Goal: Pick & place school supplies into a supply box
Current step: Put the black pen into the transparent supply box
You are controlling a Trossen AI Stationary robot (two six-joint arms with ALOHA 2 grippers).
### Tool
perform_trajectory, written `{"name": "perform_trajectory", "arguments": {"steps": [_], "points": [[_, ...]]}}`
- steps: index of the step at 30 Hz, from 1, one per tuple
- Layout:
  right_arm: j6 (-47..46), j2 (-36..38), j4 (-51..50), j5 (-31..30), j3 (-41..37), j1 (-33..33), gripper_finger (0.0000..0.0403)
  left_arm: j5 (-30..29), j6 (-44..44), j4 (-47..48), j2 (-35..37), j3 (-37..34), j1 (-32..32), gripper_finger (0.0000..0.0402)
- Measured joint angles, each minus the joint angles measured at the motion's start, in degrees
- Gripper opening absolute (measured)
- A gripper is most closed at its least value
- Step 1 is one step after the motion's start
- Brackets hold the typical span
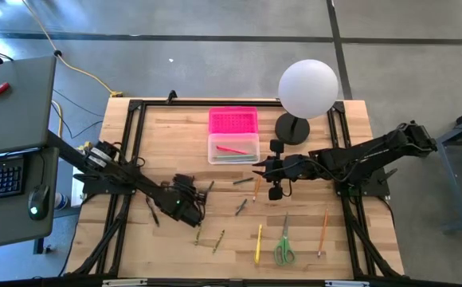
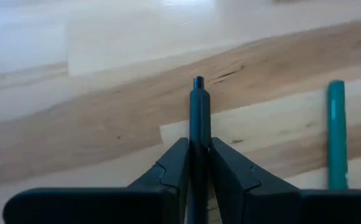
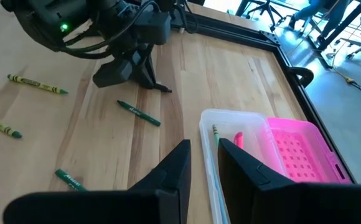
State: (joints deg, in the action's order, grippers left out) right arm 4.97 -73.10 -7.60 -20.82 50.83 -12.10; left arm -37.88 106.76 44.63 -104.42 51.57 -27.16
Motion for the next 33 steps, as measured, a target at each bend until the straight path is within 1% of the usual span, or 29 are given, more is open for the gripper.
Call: {"name": "perform_trajectory", "arguments": {"steps": [3,8,11,14,17,19,23,25,29,33], "points": [[0.0,0.0,-0.1,0.0,0.0,0.0,0.0059,-0.7,-0.6,1.6,-1.5,-0.5,0.1,0.0097],[0.0,0.0,-0.2,0.2,0.0,0.0,0.0059,-6.7,0.5,1.2,-4.3,-0.6,0.0,0.0097],[0.0,0.0,-0.2,0.5,0.0,0.0,0.0059,-8.2,2.1,0.9,-6.4,-0.6,0.0,0.0097],[0.0,0.0,-0.2,0.7,0.0,0.0,0.0059,-10.2,5.3,1.0,-8.6,-0.6,0.0,0.0097],[0.0,0.0,-0.2,0.7,0.0,0.0,0.0059,-15.1,9.3,-0.5,-11.6,-0.6,-0.1,0.0097],[0.0,0.0,-0.2,0.7,0.0,0.0,0.0059,-17.4,10.6,-2.1,-13.2,-0.7,-0.1,0.0097],[0.0,0.0,-0.3,0.9,0.0,0.0,0.0059,-18.5,10.6,-3.3,-14.8,-0.8,-0.7,0.0094],[0.1,0.0,-0.3,1.9,0.0,0.0,0.0059,-18.7,11.3,-3.0,-15.0,-0.8,-1.6,0.0084],[0.2,0.0,-0.3,2.8,0.0,0.0,0.0059,-19.0,13.5,-2.1,-15.2,-0.8,-2.8,0.0048],[0.4,0.0,-0.3,2.7,0.0,0.0,0.0059,-19.3,15.4,-1.5,-14.1,-0.8,-2.7,0.0045]]}}
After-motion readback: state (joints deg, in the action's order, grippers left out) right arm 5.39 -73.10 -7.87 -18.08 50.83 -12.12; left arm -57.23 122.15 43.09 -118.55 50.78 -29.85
